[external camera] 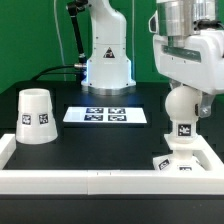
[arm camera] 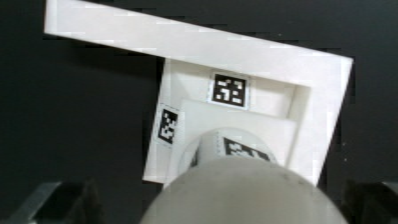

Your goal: Assemble lamp

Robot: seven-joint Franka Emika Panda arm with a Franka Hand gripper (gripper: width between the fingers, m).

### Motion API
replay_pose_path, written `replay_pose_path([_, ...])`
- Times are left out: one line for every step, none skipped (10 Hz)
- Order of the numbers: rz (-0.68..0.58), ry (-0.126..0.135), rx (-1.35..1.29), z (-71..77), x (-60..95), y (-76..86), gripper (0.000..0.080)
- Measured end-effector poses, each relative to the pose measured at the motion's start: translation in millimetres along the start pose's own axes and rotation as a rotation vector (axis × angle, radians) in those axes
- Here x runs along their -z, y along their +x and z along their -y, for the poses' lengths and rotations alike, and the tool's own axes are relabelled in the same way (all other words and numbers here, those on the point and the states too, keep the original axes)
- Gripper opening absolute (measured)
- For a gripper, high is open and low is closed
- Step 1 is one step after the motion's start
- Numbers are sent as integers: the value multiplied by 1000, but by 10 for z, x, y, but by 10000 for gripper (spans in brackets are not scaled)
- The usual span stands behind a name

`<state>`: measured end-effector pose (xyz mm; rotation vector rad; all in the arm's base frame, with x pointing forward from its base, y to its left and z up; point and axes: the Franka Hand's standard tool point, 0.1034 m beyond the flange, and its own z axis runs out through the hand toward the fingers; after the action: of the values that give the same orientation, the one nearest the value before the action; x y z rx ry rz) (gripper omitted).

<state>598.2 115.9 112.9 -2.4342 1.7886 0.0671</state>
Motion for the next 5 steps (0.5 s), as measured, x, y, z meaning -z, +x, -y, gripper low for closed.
replay_pose_path([-2,1,84,6,-1,-17,690])
replay_pose_path([-3,1,242,8,-1,-23,698])
replay_pose_path([-6,6,380,19,3,-20,698])
replay_pose_path([-6,7,492,18,11,-7,698])
replay_pose_path([-7,8,604,15,22,11,698])
